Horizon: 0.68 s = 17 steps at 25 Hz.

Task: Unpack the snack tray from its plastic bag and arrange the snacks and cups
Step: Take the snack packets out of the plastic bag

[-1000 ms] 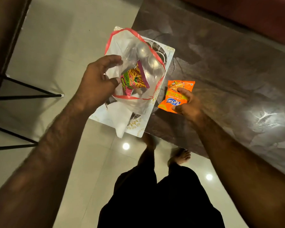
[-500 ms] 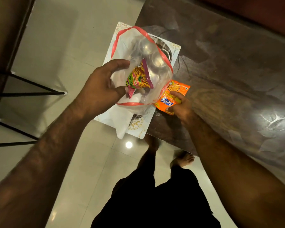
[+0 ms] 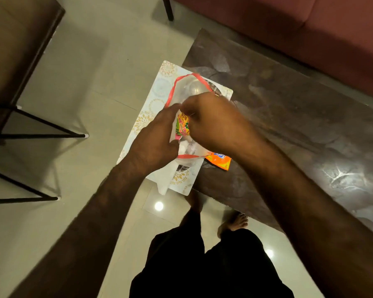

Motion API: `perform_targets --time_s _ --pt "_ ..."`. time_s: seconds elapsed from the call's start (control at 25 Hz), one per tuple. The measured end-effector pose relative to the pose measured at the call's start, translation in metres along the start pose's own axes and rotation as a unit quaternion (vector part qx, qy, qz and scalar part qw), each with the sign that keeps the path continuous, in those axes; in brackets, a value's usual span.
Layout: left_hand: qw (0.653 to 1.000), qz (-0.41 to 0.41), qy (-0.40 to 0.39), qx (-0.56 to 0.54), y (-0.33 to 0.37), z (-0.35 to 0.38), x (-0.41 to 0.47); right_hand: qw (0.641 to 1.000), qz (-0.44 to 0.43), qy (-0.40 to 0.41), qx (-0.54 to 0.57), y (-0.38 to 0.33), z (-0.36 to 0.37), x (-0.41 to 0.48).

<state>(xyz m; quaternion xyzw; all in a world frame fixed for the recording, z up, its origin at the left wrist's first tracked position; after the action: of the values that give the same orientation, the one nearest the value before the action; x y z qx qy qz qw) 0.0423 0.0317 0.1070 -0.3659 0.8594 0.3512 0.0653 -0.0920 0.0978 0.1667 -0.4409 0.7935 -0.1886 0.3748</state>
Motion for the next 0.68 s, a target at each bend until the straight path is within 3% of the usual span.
perform_targets --time_s 0.08,0.24,0.36,0.44,0.6,0.68 --pt "1.000 0.000 0.016 0.007 -0.002 0.001 -0.003 0.990 0.082 -0.111 -0.040 -0.001 0.029 0.036" --pt "1.000 0.005 0.023 0.016 -0.007 0.002 -0.009 0.958 0.212 -0.179 -0.076 0.031 0.076 0.090" --pt "1.000 0.017 0.026 -0.006 -0.010 0.002 -0.011 0.946 0.310 -0.092 0.005 0.050 0.096 0.102" --pt "1.000 0.017 0.017 -0.015 -0.012 0.004 -0.011 0.940 0.331 -0.061 0.059 0.060 0.105 0.106" --pt "1.000 0.002 0.007 -0.014 -0.015 0.005 -0.007 0.956 0.290 -0.005 0.050 0.069 0.110 0.115" --pt "1.000 -0.005 -0.002 -0.011 -0.014 0.004 -0.004 0.965 0.261 -0.037 0.016 0.064 0.110 0.120"
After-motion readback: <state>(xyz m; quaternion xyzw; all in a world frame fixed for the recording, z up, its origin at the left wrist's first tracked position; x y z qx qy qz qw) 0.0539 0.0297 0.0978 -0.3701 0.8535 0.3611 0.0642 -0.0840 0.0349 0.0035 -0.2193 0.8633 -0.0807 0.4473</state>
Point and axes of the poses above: each hand's wrist, its own x-axis towards the middle knuckle, its own z-axis out of the palm, y = z × x, the point moved 1 cm from there along x, towards the middle knuckle, and after that the axes turned 5 degrees about x, right-handed, at the moved point
